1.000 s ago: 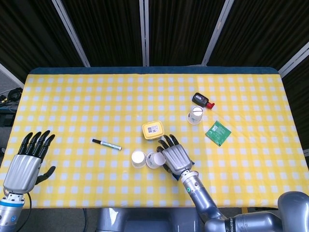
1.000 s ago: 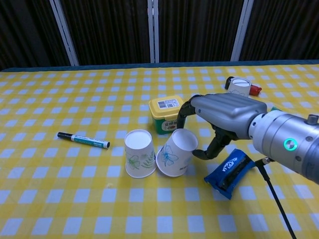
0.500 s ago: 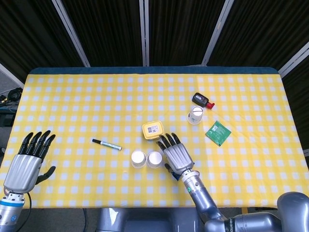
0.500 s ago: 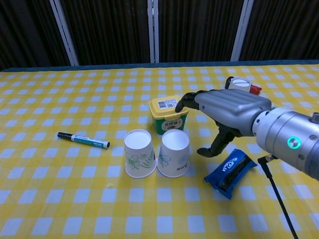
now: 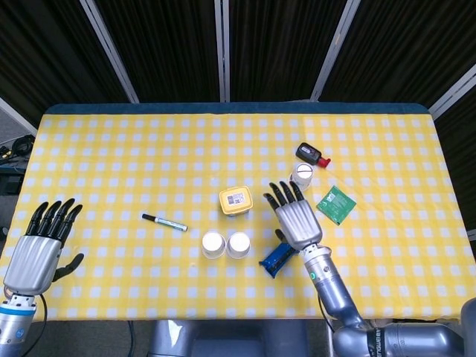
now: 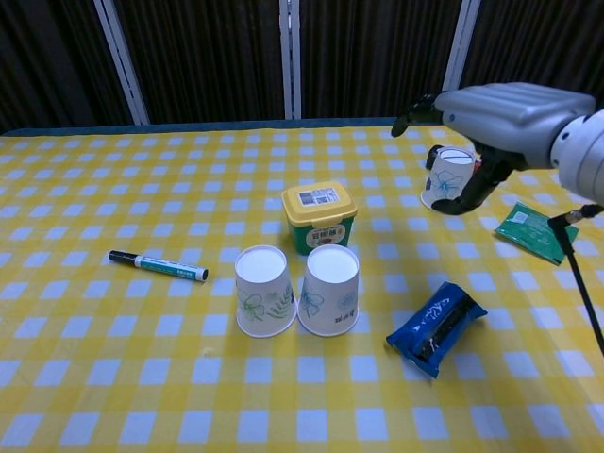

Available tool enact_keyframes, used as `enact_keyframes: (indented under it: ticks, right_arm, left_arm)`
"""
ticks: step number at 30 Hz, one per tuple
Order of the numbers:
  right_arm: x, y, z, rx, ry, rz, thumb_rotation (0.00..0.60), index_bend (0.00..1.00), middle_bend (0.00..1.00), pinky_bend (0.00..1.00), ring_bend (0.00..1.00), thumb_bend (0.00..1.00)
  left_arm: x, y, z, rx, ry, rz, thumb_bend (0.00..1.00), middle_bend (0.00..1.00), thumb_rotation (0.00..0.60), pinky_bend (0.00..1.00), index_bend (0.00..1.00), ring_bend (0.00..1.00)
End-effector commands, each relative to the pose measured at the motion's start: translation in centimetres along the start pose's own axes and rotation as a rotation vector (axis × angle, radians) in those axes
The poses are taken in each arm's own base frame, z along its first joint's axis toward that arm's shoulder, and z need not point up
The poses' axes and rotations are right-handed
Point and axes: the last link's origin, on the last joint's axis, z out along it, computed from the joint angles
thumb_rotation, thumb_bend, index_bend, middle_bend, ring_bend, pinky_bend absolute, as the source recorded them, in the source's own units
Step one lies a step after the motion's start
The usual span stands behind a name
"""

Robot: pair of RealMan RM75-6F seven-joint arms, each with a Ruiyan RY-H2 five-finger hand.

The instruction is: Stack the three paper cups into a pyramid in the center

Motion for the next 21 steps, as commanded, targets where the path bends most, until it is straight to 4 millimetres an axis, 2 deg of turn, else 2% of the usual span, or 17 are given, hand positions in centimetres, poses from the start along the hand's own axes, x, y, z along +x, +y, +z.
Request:
enact_keyframes:
  ticks: [1, 8, 14, 21]
  right_arm:
    - [1.3, 2.2, 1.2, -0.046, 0.009, 0.001, 0.6, 0.23, 0.05, 0.0, 0.0, 0.17]
    - [0.9, 4.7, 3.7, -0.102, -0.043, 0.023, 0.6, 0.27, 0.05, 0.0, 0.0, 0.17]
    - [-0.8, 5.8, 6.4, -0.134, -0.089, 0.02, 0.6, 0.22, 0.05, 0.0, 0.0, 0.17]
    - [-1.7, 7.6, 9.8, -0.186, -0.101, 0.014, 0.6, 0.18, 0.05, 0.0, 0.0, 0.17]
  left_arm:
    - [0.0, -0.1, 0.1, 0.003, 0.001, -0.001, 0.24, 0.0, 0.6, 0.0, 0.0, 0.0]
    - [-0.4, -0.4, 0.8, 0.024, -0.005, 0.017, 0.24, 0.0, 0.6, 0.0, 0.0, 0.0]
    - [-0.6, -0.6, 1.3, 0.035, -0.012, 0.02, 0.23, 0.0, 0.6, 0.0, 0.0, 0.0]
    - [-1.0, -1.1, 1.8, 0.066, -0.018, 0.035, 0.24, 0.0, 0.6, 0.0, 0.0, 0.0]
